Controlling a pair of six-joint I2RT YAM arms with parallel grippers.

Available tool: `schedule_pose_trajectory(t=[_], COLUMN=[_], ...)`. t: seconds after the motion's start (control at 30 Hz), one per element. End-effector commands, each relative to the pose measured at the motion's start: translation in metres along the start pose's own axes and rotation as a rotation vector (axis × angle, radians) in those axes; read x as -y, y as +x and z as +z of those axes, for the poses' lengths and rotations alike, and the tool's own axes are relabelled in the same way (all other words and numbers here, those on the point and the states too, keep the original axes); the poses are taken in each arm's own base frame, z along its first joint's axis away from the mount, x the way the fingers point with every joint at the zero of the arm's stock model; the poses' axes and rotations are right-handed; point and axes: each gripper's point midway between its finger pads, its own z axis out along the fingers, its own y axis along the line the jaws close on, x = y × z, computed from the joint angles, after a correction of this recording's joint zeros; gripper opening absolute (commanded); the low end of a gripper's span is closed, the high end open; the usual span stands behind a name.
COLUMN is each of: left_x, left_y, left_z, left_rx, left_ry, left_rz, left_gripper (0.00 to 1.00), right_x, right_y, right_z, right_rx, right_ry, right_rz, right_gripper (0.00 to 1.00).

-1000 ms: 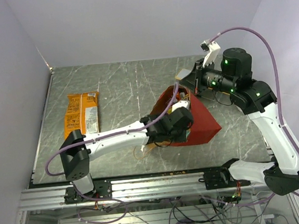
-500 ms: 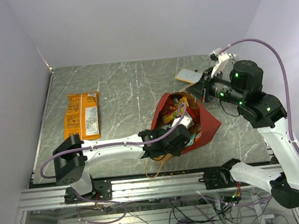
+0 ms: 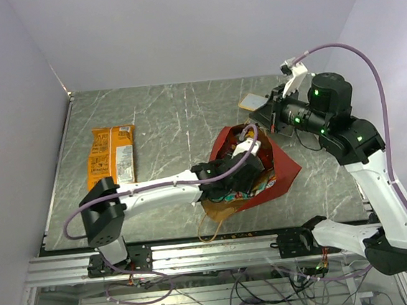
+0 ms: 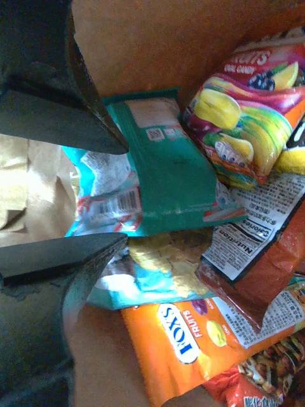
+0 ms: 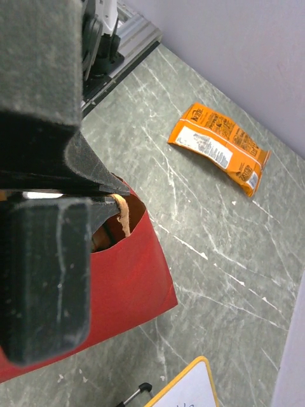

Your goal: Take the snacks out of the paper bag

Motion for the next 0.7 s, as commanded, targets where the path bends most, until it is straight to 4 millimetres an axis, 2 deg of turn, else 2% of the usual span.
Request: schedule_pose_trajectory(t=[0.0, 0.13, 0.23, 0.4, 0.47, 0.5, 0.67], left_x=[0.004, -0.002, -0.008, -0.012, -0.014, -0.014, -0.017], left_y=[-0.004, 0.018, 0.031, 0.029, 0.028, 0.026, 0.008], left_z=[0.020, 0.037, 0.042, 0.034, 0.030, 0.027, 0.003], left_rx=[0.004, -0.058, -0.094, -0.096, -0.102, -0.101, -0.078], left_ry=[-0.043, -0.073, -0.095, -0.088, -0.082, -0.081, -0.074], left_rz=[0.052, 0.066, 0.068, 0.052, 0.041, 0.038, 0.016], left_gripper=[0.65, 0.65, 0.63, 0.41, 0.18, 0.10, 0.07], right_x=[-0.009, -0.011, -0.012, -0.011, -0.010, -0.010, -0.009], right_y=[-0.022, -0.021, -0.018, -0.013, -0.012, -0.013, -0.016], right_z=[-0.006, -0.003, -0.002, -0.006, -0.009, -0.011, -0.015], right_rx=[0.061, 0.054, 0.047, 0.055, 0.063, 0.072, 0.102], right_ry=[-0.027, -0.041, -0.046, -0.039, -0.030, -0.029, -0.023], right_rz=[-0.003, 0.002, 0.013, 0.021, 0.020, 0.016, 0.013], right_gripper=[0.00, 0.00, 0.00, 0.00, 0.00, 0.00, 0.00])
